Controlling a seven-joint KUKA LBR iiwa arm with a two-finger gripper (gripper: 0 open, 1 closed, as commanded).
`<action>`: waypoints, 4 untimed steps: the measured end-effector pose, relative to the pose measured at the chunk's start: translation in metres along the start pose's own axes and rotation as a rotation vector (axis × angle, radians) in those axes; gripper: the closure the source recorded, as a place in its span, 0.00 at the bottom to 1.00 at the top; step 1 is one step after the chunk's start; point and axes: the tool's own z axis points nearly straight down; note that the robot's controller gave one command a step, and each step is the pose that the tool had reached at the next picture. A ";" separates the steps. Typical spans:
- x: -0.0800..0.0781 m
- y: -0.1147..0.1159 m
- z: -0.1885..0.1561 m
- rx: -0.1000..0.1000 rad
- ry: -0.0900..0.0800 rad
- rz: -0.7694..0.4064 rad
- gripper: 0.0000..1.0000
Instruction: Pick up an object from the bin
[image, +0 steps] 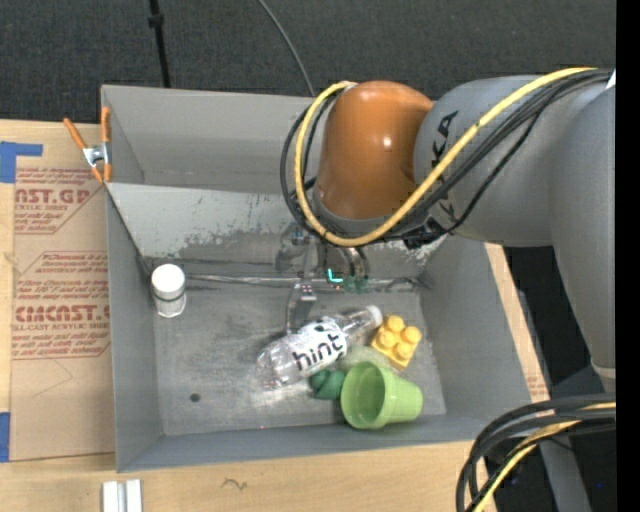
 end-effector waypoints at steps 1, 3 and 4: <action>-0.002 0.000 -0.004 -0.001 -0.008 0.001 0.00; 0.052 -0.064 0.056 0.001 -0.006 -0.401 0.00; 0.045 -0.060 0.049 0.001 -0.007 -0.388 0.00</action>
Offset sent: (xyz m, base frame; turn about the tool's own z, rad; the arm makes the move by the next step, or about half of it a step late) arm -0.0627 -0.0693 -0.1200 -0.1864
